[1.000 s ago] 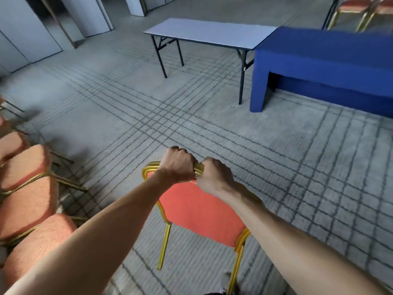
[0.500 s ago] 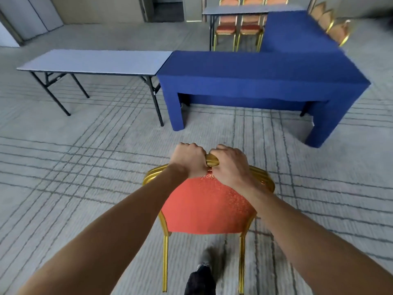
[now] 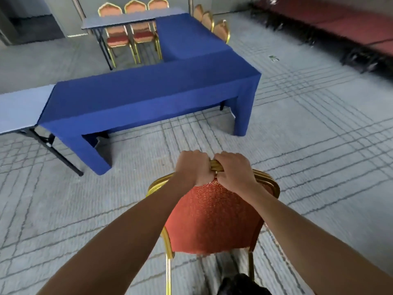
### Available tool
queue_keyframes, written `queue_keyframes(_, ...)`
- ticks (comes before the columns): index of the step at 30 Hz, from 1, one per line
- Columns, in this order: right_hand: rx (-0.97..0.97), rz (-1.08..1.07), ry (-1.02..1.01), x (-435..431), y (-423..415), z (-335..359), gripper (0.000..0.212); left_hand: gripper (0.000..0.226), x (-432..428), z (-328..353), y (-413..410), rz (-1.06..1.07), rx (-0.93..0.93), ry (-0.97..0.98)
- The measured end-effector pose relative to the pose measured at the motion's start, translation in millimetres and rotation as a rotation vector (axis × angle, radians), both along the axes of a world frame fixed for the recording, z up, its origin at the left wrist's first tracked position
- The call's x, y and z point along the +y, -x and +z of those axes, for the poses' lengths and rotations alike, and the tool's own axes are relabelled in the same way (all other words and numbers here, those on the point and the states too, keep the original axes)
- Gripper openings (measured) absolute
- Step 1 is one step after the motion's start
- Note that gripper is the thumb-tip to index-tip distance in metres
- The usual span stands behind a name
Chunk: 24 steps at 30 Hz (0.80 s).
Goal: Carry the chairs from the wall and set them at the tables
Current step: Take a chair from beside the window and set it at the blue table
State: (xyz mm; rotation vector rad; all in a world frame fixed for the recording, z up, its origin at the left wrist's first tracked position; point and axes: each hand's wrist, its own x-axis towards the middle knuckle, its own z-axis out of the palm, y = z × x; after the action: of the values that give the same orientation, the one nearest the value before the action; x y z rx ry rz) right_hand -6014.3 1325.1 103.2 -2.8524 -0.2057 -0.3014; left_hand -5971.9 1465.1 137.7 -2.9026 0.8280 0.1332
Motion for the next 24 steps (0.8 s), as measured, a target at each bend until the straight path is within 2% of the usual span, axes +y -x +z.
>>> queue_keyframes(7,-0.083,-0.148,0.004,-154.1,-95.7,-16.5,0.018,0.024,-159.8,-15.5,-114.7,-0.164,-0.033,0.031)
queue_keyframes(10,-0.127,-0.15,0.002,-221.1,-130.8,-15.9,0.012,0.025,-228.7,-10.4,-156.6,-0.215,-0.033,0.024)
queue_keyframes(17,0.064,-0.41,-0.038,-379.8,-207.0,4.3,0.012,0.024,-381.6,6.5,-245.0,-0.292,0.024,0.095)
queue_keyframes(24,0.084,-0.447,-0.039,-518.4,-299.5,3.5,0.017,0.03,-525.6,-4.0,-351.5,-0.384,0.01,0.11)
